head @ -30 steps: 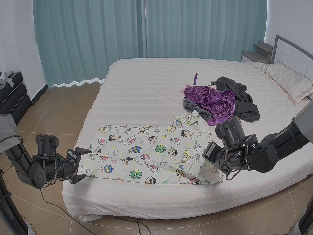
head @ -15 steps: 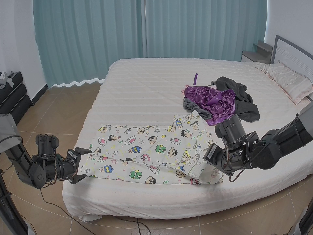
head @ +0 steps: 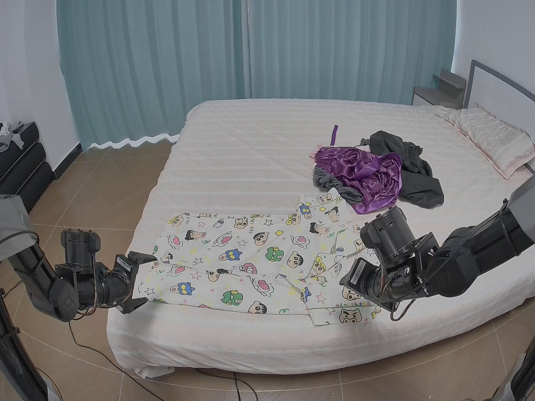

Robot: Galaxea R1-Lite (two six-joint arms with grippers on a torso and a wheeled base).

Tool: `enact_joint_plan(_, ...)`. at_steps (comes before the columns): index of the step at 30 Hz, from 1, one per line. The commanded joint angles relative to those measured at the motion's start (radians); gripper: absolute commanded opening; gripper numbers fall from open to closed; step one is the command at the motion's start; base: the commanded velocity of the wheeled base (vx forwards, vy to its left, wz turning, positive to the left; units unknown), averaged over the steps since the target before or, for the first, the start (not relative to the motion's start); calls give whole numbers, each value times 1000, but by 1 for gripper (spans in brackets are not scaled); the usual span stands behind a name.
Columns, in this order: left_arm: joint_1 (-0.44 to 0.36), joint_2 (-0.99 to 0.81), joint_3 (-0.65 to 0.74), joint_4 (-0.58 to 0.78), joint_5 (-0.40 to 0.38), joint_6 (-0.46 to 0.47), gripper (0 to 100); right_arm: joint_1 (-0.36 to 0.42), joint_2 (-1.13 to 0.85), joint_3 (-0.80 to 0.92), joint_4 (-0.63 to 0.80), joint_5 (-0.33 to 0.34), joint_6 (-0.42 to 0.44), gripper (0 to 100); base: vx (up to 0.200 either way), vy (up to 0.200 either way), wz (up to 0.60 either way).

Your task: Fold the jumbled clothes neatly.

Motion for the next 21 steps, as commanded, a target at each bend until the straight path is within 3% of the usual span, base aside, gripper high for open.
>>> enact_joint_plan(1,1,2,0,0,0,-1,100,0,4,-1,0,0,0,100,0,0,0)
enact_joint_plan(8,1,2,0,0,0,-1,100,-6,27,-8,-14,6,1,100,0,0,0)
enact_joint_plan(13,-1,2,6,0,-3,32,100,-67,84,-8,-17,58,1,100,0,0,0)
enact_joint_plan(15,-1,2,23,-2,0,71,100,-97,75,12,-19,91,5,100,0,0,0)
enact_joint_plan(21,-1,0,15,-8,15,44,100,-146,-40,170,-105,97,-2,100,0,0,0)
